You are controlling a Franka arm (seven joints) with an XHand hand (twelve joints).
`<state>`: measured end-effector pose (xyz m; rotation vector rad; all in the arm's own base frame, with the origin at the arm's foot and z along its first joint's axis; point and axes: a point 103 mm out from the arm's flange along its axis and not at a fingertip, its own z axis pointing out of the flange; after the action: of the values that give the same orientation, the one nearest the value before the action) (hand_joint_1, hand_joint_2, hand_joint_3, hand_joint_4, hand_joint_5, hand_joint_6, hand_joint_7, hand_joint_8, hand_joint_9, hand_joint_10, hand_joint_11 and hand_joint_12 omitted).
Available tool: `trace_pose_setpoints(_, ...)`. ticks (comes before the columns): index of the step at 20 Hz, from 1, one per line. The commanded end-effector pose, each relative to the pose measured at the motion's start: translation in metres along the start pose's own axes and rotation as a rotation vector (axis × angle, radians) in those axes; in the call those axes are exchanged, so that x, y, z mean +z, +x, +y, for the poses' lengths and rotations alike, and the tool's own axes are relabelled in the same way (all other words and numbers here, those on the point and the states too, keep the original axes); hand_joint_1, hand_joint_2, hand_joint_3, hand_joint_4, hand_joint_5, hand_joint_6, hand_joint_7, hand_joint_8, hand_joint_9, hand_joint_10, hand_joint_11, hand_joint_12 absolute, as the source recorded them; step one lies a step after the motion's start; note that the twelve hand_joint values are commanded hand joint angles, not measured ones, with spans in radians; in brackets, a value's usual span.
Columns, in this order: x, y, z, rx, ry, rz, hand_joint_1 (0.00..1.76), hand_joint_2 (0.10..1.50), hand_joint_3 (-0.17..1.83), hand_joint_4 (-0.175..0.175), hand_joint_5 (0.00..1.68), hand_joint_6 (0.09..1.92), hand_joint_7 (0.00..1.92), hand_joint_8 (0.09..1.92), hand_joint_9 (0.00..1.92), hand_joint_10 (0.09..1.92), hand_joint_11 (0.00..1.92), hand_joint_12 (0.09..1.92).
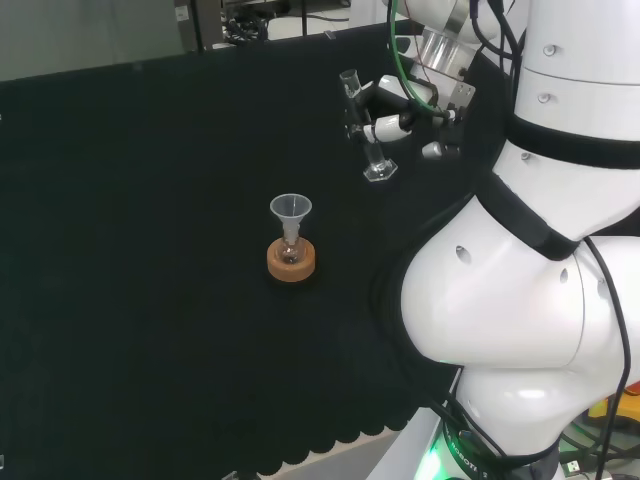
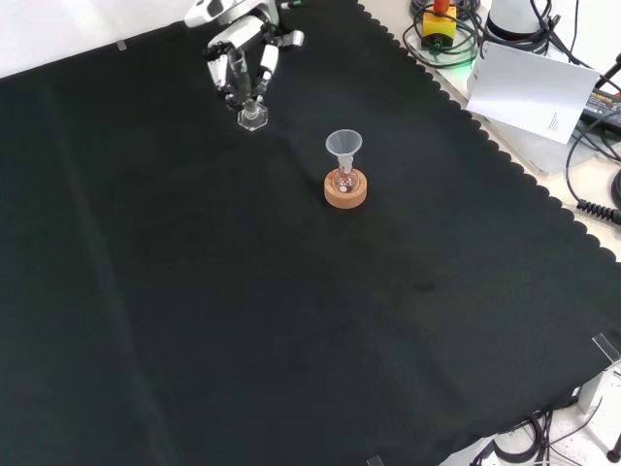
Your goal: Pour the water from the graduated cylinder into the round-bottom flask.
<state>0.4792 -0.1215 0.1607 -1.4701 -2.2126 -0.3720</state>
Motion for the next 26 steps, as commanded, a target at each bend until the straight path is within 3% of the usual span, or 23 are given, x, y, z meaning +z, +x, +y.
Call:
trace_pose_setpoints(1, -0.003, 0.029, -0.033, 0.008, 0.056, -0.08, 1.13, 1.14, -0.02, -0.145, 0.96, 1.06, 1.23, 0.34, 1.41, 0.09, 1.33, 0.73)
trace_pose_setpoints(8, 0.004, 0.055, -0.065, 0.026, 0.134, -0.138, 1.13, 1.14, -0.02, -0.145, 0.96, 1.06, 1.24, 0.34, 1.41, 0.09, 1.33, 0.72)
trace_pose_setpoints(12, 0.015, 0.061, -0.079, 0.037, 0.211, -0.176, 1.13, 1.14, -0.02, -0.144, 0.96, 1.06, 1.24, 0.34, 1.41, 0.09, 1.33, 0.72)
trace_pose_setpoints(17, 0.027, 0.063, -0.083, 0.04, 0.314, -0.208, 1.13, 1.14, -0.02, -0.143, 0.96, 1.06, 1.24, 0.33, 1.41, 0.09, 1.33, 0.72)
trace_pose_setpoints(20, 0.032, 0.064, -0.085, 0.047, 0.348, -0.204, 1.13, 1.14, -0.02, -0.142, 0.96, 1.06, 1.24, 0.33, 1.41, 0.09, 1.33, 0.72)
trace_pose_setpoints(26, 0.04, 0.069, -0.091, 0.059, 0.428, -0.261, 1.13, 1.14, -0.02, -0.141, 0.96, 1.06, 1.24, 0.33, 1.41, 0.09, 1.33, 0.72)
